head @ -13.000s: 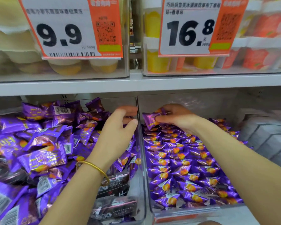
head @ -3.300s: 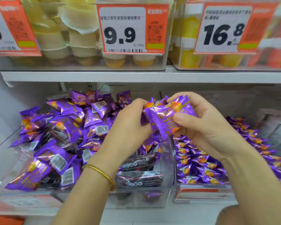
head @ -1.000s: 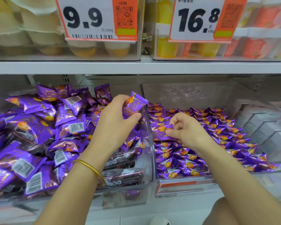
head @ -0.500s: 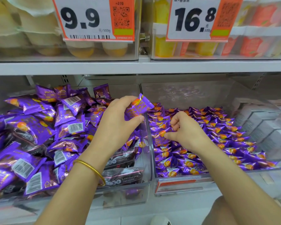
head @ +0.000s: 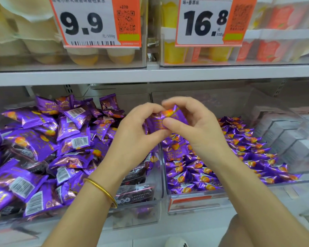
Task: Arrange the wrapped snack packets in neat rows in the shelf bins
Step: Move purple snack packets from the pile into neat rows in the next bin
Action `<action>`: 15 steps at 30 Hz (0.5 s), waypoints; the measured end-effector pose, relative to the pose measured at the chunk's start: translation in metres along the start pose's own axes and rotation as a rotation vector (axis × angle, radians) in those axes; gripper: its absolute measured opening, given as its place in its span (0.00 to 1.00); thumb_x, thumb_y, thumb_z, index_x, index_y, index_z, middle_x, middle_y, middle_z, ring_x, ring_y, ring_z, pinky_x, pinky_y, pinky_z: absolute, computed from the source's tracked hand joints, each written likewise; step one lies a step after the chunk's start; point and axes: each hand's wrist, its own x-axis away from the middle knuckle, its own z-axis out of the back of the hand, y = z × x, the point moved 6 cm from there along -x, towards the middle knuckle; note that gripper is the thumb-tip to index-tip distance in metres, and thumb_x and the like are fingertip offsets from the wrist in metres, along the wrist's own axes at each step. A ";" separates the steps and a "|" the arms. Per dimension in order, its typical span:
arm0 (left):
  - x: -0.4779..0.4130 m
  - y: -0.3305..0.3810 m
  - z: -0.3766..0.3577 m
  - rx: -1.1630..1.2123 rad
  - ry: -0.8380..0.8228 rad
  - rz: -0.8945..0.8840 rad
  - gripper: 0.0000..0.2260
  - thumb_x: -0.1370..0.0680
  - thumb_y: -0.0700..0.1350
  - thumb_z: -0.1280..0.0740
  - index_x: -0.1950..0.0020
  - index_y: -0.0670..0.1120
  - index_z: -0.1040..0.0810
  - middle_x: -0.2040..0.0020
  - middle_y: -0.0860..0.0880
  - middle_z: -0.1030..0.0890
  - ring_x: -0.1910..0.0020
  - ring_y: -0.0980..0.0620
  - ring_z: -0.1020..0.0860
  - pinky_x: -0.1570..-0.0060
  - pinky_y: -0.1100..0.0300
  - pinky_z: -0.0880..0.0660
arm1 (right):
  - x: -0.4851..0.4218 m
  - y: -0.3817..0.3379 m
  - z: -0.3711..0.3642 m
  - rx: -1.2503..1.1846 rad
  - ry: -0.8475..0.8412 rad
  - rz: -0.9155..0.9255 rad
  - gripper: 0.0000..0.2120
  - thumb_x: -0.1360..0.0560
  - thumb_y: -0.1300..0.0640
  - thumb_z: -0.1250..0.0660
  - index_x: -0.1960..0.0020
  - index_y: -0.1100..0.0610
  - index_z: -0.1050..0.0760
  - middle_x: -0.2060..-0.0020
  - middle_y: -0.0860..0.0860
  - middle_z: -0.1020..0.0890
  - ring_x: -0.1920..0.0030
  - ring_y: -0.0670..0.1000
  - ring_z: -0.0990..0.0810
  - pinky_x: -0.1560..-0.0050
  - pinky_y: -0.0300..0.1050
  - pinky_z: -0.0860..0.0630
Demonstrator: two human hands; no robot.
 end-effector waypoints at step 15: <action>-0.001 -0.038 0.024 0.351 0.219 0.357 0.11 0.24 0.34 0.36 0.52 0.51 0.23 0.58 0.51 0.21 0.65 0.62 0.23 0.69 0.72 0.29 | 0.015 0.064 0.021 0.898 -0.290 -0.286 0.10 0.34 0.57 0.23 0.55 0.51 0.21 0.60 0.44 0.33 0.59 0.47 0.28 0.56 0.40 0.29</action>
